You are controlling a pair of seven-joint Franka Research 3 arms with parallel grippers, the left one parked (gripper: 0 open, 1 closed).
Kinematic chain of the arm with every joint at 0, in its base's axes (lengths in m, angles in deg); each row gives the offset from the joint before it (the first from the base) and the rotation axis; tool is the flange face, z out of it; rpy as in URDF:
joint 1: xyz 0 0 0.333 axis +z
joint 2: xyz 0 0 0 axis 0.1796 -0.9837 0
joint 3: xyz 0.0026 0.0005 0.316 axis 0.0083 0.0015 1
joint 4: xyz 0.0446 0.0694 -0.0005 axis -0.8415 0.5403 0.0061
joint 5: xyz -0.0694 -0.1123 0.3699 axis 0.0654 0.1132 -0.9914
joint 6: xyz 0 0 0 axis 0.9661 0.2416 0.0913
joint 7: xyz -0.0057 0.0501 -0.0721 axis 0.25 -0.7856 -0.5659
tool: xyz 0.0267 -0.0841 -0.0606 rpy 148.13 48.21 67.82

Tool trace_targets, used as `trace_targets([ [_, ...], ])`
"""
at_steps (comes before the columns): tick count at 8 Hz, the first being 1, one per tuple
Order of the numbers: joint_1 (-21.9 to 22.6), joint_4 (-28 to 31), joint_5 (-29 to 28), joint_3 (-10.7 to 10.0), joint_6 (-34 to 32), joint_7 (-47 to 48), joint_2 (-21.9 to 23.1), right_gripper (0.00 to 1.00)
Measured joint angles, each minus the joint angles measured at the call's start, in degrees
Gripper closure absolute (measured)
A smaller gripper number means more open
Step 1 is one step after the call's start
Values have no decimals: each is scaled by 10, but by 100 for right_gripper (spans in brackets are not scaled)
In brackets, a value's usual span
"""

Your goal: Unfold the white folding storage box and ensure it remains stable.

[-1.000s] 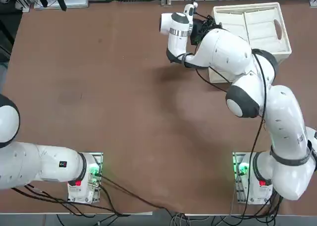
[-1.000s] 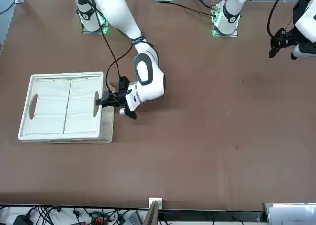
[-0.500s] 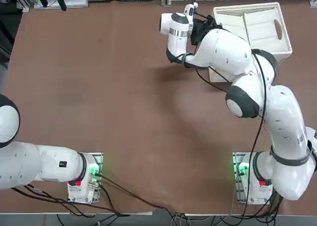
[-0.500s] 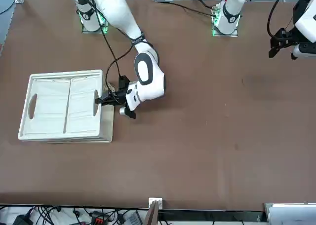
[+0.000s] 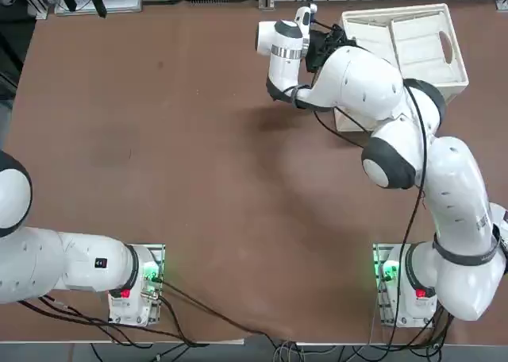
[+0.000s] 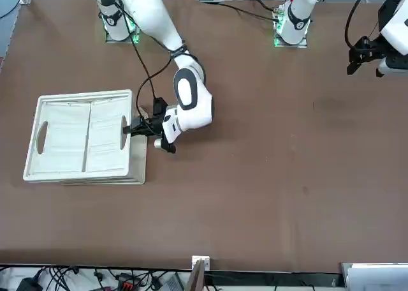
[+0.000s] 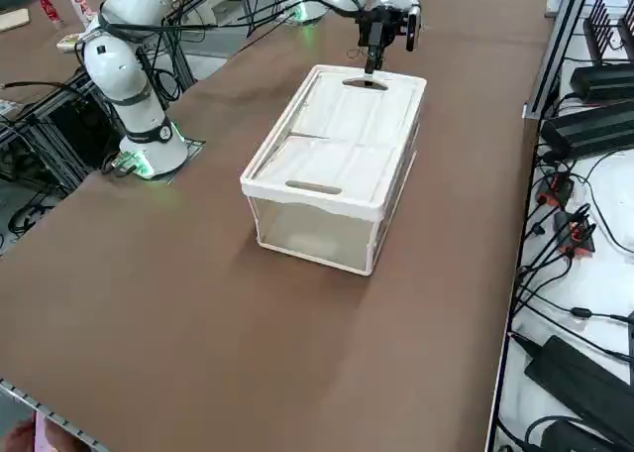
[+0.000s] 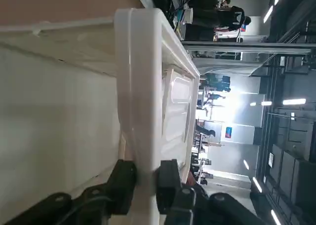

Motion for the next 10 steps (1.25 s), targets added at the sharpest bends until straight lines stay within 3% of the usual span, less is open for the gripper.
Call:
trace_targets([
  [4, 3, 0, 5, 0, 0, -19, -1, 58],
  [6, 3, 0, 10, -1, -4, -23, -1, 43],
  [7, 3, 0, 14, -4, -7, -25, -1, 25],
  [10, 3, -3, 14, -5, -6, -27, 0, 21],
])
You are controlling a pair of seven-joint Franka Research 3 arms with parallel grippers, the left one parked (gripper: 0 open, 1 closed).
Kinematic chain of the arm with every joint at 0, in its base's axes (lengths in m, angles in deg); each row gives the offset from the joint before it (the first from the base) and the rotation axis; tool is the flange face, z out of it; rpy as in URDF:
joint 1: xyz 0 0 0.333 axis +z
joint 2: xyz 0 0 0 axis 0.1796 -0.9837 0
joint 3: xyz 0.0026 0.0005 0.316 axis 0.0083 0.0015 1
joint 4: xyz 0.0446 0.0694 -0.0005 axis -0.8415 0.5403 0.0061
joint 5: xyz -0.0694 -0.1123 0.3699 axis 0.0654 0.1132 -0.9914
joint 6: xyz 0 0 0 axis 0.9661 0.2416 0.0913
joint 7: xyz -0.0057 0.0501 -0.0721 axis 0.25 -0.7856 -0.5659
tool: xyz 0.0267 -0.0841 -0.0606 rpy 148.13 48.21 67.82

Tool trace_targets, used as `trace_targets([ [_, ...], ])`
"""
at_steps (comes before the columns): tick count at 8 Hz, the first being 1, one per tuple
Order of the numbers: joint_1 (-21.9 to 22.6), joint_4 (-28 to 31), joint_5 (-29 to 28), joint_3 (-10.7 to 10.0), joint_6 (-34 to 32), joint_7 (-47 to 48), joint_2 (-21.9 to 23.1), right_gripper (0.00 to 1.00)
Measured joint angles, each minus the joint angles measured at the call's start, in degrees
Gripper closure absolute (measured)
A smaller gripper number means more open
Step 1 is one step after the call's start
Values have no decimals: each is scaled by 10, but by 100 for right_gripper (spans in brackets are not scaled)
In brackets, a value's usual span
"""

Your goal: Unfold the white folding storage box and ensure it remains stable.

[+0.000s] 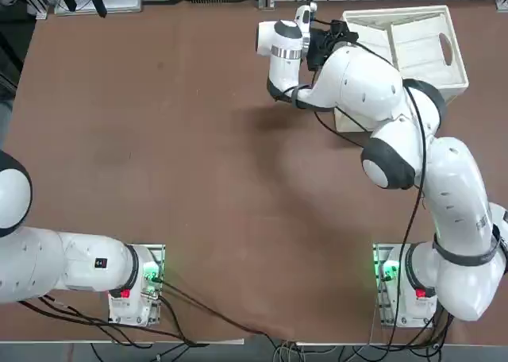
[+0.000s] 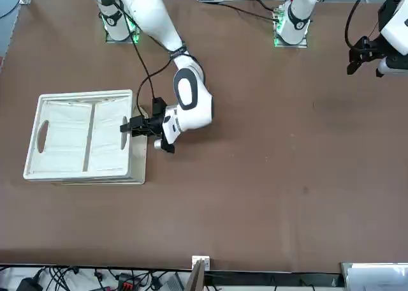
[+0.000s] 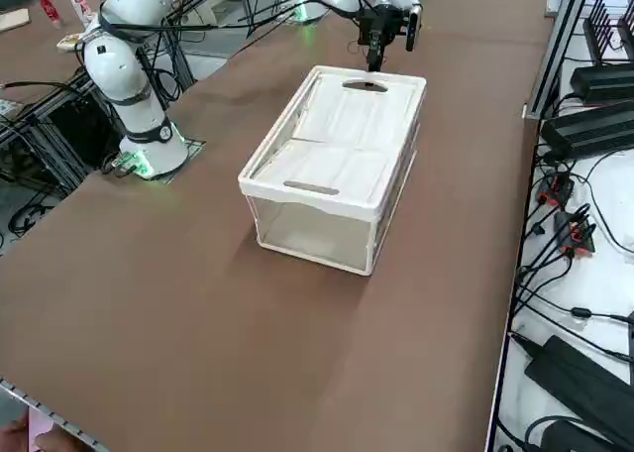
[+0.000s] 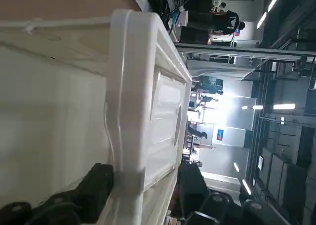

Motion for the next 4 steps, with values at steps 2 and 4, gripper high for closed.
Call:
trace_targets([
  [2, 2, -42, -7, 2, 2, -12, 6, 20],
  [4, 4, -81, -51, 3, 2, -38, 19, 20],
])
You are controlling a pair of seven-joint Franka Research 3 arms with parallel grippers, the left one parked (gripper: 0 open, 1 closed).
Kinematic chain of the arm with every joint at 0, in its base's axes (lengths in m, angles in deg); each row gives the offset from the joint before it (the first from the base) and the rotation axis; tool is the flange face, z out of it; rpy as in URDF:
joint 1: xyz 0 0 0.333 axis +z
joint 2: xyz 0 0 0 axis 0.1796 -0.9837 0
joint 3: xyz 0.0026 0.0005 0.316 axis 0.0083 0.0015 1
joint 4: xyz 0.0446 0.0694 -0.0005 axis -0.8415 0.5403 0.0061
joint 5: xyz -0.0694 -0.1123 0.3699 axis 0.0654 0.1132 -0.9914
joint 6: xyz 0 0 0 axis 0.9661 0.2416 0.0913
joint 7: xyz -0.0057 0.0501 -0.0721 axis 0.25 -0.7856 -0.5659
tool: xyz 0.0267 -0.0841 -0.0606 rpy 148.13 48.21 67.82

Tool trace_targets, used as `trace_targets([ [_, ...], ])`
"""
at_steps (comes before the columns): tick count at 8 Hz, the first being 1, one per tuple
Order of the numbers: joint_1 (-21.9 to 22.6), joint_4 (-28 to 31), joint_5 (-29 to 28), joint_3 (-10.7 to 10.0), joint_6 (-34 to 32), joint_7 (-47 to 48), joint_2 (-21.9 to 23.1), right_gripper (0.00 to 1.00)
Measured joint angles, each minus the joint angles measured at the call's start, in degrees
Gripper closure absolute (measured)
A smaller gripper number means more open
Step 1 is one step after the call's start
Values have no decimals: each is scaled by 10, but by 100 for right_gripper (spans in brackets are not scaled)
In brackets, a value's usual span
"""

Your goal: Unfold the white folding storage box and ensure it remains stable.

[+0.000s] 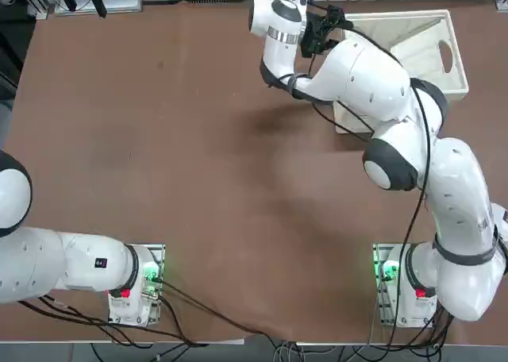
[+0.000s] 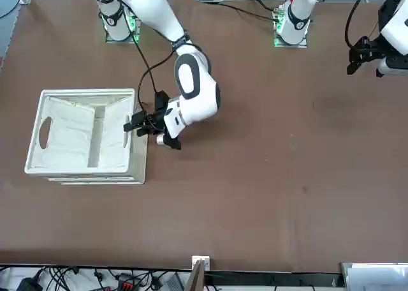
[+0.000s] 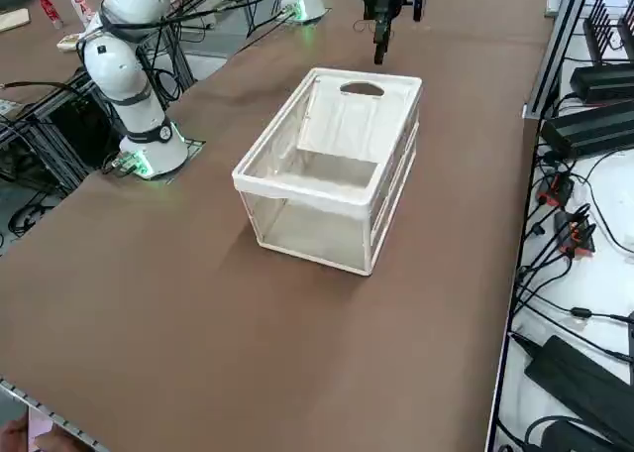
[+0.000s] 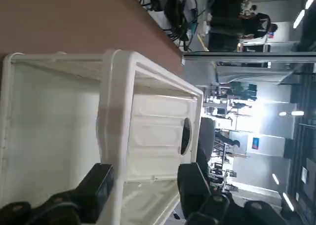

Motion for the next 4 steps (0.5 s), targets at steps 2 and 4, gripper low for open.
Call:
trace_targets([
  [2, -10, -29, -60, -6, -2, -70, 37, 22],
  [4, -75, -36, -176, -9, 3, -145, 110, 30],
])
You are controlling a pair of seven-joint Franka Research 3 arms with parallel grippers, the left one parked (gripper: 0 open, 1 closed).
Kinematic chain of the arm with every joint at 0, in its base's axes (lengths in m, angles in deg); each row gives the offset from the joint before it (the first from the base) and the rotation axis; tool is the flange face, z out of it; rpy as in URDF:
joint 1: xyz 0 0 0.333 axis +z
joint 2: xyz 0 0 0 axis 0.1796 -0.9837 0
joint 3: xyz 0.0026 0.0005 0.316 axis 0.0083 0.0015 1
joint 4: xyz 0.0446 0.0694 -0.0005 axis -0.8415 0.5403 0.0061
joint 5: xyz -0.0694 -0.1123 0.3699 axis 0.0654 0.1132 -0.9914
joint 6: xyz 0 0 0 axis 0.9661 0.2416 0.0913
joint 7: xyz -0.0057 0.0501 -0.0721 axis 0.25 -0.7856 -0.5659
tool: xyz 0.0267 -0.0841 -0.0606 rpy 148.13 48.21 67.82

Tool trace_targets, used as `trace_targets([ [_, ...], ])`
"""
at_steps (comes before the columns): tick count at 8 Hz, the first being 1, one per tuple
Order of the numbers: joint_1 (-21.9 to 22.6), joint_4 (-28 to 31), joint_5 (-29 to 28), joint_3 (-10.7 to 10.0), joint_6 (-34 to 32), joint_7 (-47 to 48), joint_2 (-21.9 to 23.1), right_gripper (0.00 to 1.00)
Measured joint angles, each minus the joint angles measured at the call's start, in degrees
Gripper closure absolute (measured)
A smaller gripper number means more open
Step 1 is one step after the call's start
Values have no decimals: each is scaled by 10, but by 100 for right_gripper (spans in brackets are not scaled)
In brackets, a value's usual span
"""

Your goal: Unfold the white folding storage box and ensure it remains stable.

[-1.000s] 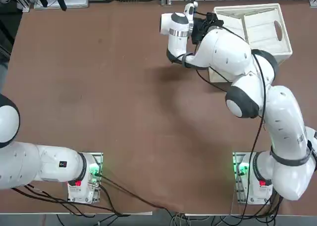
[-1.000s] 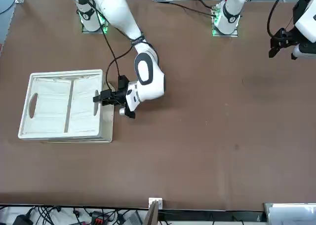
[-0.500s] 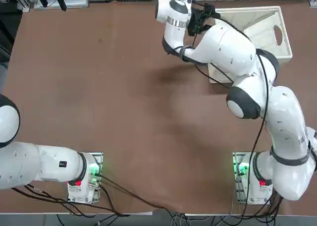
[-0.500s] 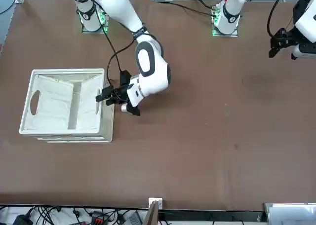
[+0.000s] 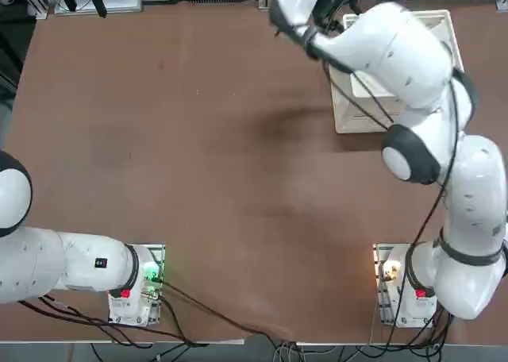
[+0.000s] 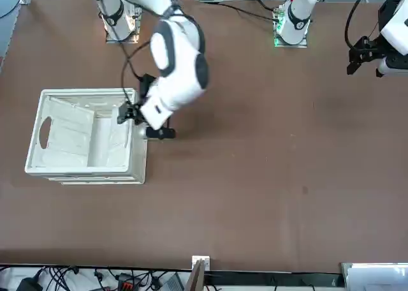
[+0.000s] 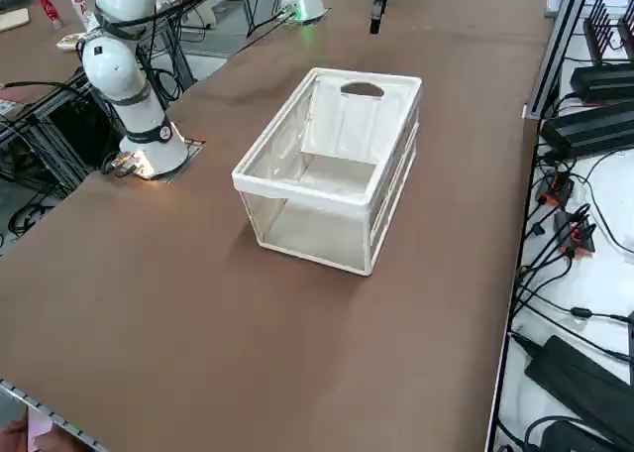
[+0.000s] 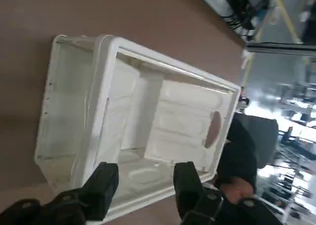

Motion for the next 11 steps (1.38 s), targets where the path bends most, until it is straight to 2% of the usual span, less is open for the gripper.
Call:
trace_targets([
  [1, -47, 2, -73, -1, 15, -44, 31, 40],
  [2, -99, 12, -146, -2, 38, -89, 57, 56],
  [3, -152, 38, -214, -2, 68, -138, 80, 63],
  [4, -204, 80, -274, -2, 107, -181, 101, 84],
  [5, -243, 129, -324, -2, 150, -205, 119, 97],
  [7, -277, 244, -384, -1, 247, -215, 148, 99],
  [11, -301, 464, -502, -1, 436, -214, 217, 99],
])
